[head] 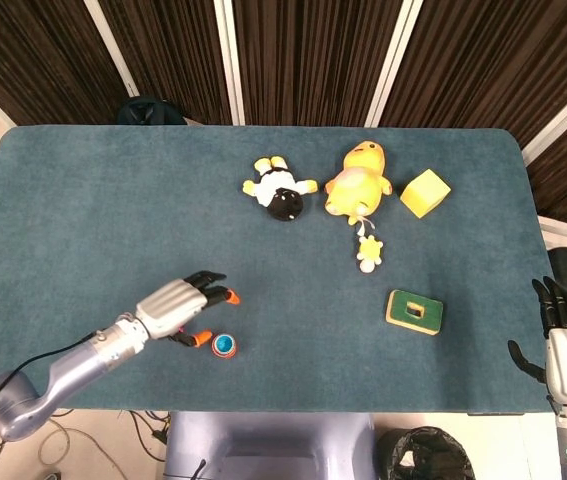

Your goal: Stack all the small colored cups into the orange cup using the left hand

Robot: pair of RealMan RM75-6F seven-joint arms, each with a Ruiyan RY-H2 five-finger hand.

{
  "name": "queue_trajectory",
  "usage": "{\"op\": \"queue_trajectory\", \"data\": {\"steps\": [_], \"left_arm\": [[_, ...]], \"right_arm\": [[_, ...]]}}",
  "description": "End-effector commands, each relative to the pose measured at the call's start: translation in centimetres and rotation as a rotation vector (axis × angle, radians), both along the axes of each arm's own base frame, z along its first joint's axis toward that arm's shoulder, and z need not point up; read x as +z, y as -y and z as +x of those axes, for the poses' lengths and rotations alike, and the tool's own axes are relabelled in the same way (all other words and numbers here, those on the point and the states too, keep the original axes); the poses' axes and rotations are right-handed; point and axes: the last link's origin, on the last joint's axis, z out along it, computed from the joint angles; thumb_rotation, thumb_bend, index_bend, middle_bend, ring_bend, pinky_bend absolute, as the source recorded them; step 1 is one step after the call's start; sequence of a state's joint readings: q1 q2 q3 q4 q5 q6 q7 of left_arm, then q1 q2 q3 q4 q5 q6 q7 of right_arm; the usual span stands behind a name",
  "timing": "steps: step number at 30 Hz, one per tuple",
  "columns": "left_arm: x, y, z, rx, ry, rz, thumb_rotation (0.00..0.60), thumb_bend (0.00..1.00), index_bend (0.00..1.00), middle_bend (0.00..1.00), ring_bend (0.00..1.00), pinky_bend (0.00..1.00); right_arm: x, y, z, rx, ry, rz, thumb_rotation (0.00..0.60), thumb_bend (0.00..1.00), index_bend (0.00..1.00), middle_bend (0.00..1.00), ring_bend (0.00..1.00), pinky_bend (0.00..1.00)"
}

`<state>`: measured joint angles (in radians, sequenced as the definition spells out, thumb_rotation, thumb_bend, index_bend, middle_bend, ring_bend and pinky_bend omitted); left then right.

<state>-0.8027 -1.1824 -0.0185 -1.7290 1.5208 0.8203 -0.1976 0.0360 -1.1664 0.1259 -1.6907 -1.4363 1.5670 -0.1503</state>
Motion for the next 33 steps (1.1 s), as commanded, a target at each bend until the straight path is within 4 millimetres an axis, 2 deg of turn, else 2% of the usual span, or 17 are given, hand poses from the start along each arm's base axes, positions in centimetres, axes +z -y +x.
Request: {"op": "queue_trajectory", "data": {"steps": [1, 4, 11, 16, 25, 33], "left_arm": [[1.2, 0.1, -2.1, 0.064, -0.009, 0.021, 0.600, 0.32, 0.22, 0.21, 0.04, 0.09], [1.9, 0.4, -4.0, 0.110, -0.032, 0.029, 0.600, 0.31, 0.22, 0.21, 0.04, 0.09], [3.4, 0.8, -7.1, 0.215, -0.020, 0.041, 0.600, 0.26, 0.21, 0.19, 0.04, 0.09], [3.5, 1.0, -8.3, 0.234, -0.048, 0.021, 0.600, 0.24, 0.20, 0.19, 0.04, 0.08], [2.2, 1.3, -9.7, 0.251, -0.075, 0.002, 0.600, 0.24, 0.19, 0.19, 0.04, 0.08], [0.1, 1.5, -9.8, 0.231, -0.091, -0.027, 0.600, 0.24, 0.26, 0.20, 0.04, 0.09]], "right_arm": [[-0.1, 0.0, 0.1, 0.004, 0.000, 0.007, 0.600, 0.33, 0.05, 0.07, 0.14, 0.07], [-0.3, 0.0, 0.3, 0.015, -0.005, 0.018, 0.600, 0.33, 0.05, 0.07, 0.14, 0.07], [-0.7, 0.0, 0.5, 0.034, -0.012, 0.038, 0.600, 0.33, 0.05, 0.07, 0.14, 0.07], [-1.0, -0.1, 0.5, 0.033, -0.018, 0.049, 0.600, 0.33, 0.05, 0.07, 0.14, 0.07], [-0.9, -0.2, 0.5, 0.036, -0.021, 0.056, 0.600, 0.32, 0.05, 0.07, 0.14, 0.06], [-0.7, -0.1, 0.5, 0.034, -0.017, 0.044, 0.600, 0.32, 0.05, 0.07, 0.14, 0.06]]}}
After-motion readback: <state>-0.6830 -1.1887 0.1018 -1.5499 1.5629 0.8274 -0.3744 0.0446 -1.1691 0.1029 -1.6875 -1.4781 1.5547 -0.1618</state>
